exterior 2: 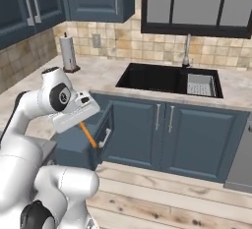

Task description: Organize the utensils by type. Pick up the wooden spoons from the counter and place them in the open cabinet. Then pick up the metallic utensils from the counter and place them in the open drawer.

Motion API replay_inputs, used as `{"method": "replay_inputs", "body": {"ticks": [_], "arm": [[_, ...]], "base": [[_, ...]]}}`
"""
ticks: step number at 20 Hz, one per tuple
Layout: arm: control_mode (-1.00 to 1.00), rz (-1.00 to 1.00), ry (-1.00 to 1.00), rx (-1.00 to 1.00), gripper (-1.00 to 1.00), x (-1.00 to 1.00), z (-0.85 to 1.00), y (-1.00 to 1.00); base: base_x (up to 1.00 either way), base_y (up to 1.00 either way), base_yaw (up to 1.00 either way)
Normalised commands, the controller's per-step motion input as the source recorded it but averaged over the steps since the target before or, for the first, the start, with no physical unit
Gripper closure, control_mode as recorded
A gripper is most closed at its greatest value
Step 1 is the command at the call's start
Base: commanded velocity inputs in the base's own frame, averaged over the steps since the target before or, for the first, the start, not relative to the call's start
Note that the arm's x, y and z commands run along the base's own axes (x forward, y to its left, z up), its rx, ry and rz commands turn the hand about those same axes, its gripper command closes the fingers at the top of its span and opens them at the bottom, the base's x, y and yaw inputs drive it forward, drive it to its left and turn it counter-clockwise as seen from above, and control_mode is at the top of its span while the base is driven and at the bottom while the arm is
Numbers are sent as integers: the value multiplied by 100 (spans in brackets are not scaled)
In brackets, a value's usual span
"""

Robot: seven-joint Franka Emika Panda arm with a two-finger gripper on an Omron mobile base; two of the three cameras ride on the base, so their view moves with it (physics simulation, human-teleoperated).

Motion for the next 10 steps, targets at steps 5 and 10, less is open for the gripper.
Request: {"method": "replay_inputs", "body": {"ticks": [5,10], "arm": [[100,0,0,0,100,0,0,0],[100,0,0,0,100,0,0,0]], "base": [[23,37,0],[53,24,0]]}}
